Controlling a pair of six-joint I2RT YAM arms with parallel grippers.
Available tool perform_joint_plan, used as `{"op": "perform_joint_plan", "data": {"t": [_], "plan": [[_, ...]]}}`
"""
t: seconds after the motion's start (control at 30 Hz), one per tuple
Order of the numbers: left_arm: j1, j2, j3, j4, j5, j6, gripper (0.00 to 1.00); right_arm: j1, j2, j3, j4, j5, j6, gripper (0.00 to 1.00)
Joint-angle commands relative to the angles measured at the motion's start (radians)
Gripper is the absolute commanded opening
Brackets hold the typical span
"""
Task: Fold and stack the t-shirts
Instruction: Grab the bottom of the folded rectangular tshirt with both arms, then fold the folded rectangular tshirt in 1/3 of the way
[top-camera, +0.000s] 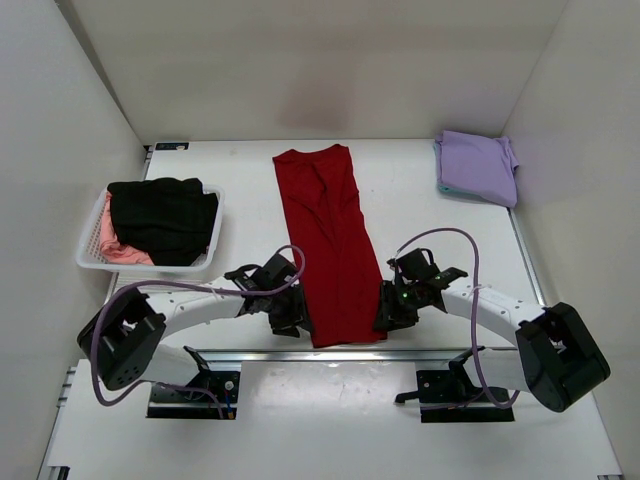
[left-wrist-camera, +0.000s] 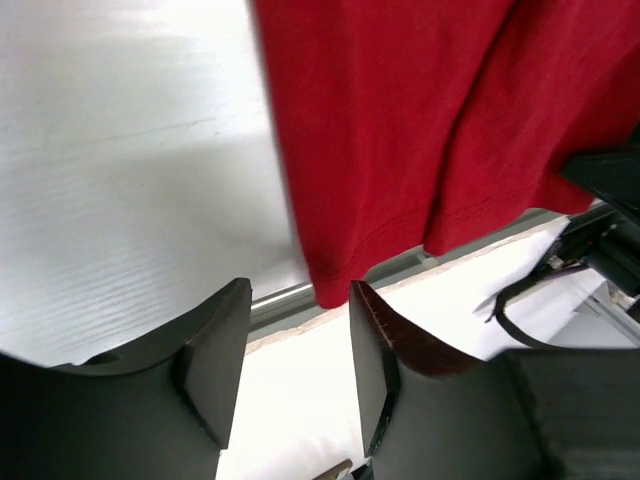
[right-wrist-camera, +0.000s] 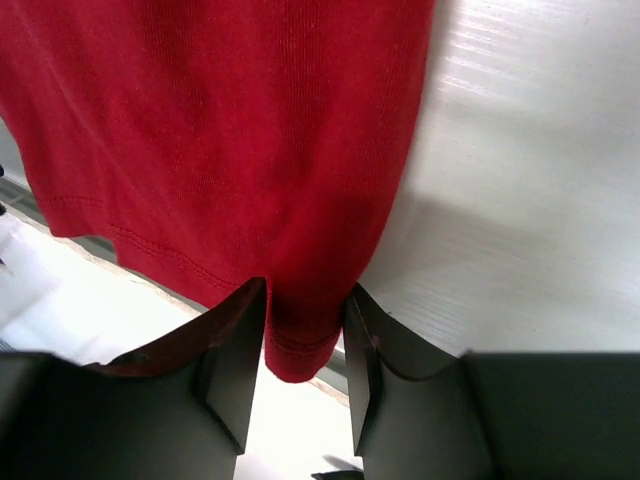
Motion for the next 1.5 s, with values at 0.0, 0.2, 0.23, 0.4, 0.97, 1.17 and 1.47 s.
{"op": "perform_joint_plan", "data": {"t": [0.0,0.2,0.23,0.4,0.97,1.17,1.47], "plan": [[-0.015,-0.026,-0.005,-0.054,-0.050,0.003,0.56,0.008,0.005,-0.037,-0.001,0.039,-0.007,0.35],[-0.055,0.079,-0.013,0.046,-0.070,-0.036,0.54,0.005,-0.002,-0.043,-0.005,0.042,-0.020,0.36],[-0.063,0.096,-0.005,0.061,-0.074,-0.043,0.54,0.008,-0.001,-0.037,-0.007,0.034,-0.021,0.36],[-0.067,0.168,0.048,0.135,-0.085,-0.065,0.46,0.025,0.002,-0.055,-0.009,0.036,-0.010,0.37],[-0.051,-0.259,-0.177,-0.181,0.024,-0.019,0.00,0.203,-0.035,-0.022,-0.189,-0.166,0.077,0.00],[0.170,-0.269,-0.059,-0.222,0.079,0.064,0.00,0.049,0.051,0.214,-0.361,-0.171,-0.129,0.00],[0.428,0.094,0.320,-0.226,0.157,0.265,0.00,-0.156,0.502,0.796,-0.545,-0.121,-0.355,0.00]]}}
